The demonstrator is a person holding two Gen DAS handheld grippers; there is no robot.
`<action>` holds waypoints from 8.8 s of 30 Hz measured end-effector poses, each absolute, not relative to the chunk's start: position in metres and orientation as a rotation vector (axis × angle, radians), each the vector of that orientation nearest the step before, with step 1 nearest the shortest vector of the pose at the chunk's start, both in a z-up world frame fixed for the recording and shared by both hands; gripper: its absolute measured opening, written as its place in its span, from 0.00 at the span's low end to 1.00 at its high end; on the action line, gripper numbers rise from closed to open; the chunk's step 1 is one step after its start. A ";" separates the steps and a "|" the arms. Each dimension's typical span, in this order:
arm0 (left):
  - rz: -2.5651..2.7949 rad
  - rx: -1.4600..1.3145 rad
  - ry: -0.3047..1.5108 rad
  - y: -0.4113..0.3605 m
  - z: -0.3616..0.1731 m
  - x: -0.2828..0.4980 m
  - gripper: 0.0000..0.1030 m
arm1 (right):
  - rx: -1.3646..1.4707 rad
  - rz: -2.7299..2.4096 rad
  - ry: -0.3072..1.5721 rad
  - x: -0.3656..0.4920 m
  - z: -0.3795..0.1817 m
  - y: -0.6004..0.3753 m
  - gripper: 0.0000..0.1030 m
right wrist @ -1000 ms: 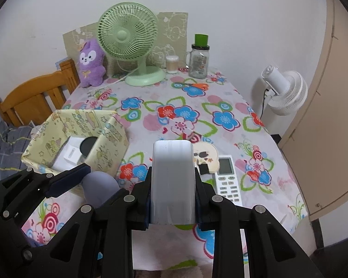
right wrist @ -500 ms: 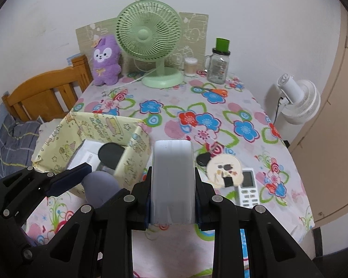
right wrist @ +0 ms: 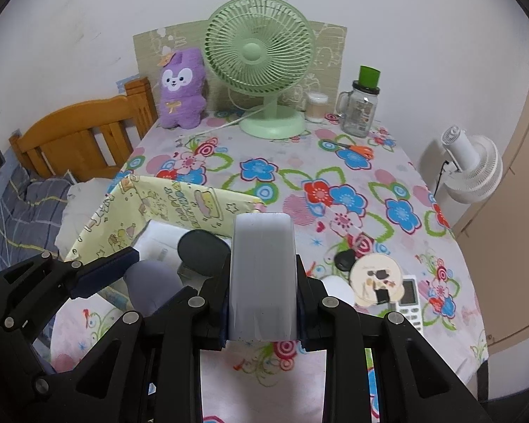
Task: Organize rigid objects
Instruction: 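Lower the charger and lavender oval into the yellow box and open both tools, then move both tools back over the white egg-shaped object and white remote, then grasp the white remote with the right tool while the left tool grasps the white egg, then lift and carry the white remote and white egg with both tools toward the yellow box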
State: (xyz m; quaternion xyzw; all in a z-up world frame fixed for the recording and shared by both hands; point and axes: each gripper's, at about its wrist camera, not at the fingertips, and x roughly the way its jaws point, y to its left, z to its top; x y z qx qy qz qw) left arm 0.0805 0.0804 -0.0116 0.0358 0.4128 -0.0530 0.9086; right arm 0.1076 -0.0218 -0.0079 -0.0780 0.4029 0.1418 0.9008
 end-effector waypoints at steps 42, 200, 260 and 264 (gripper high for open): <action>-0.037 0.092 0.969 0.147 -0.071 0.111 0.53 | -0.167 0.342 1.018 0.140 -0.071 0.045 0.30; -0.212 0.122 1.020 -0.080 -0.145 0.147 0.96 | -0.061 0.086 1.029 0.179 -0.148 -0.208 0.72; -0.248 0.107 0.927 -0.069 -0.110 0.110 0.55 | -0.024 0.072 0.966 0.136 -0.113 -0.198 0.46; -0.243 0.119 0.909 -0.070 -0.102 0.101 0.55 | -0.031 0.071 0.947 0.126 -0.105 -0.198 0.46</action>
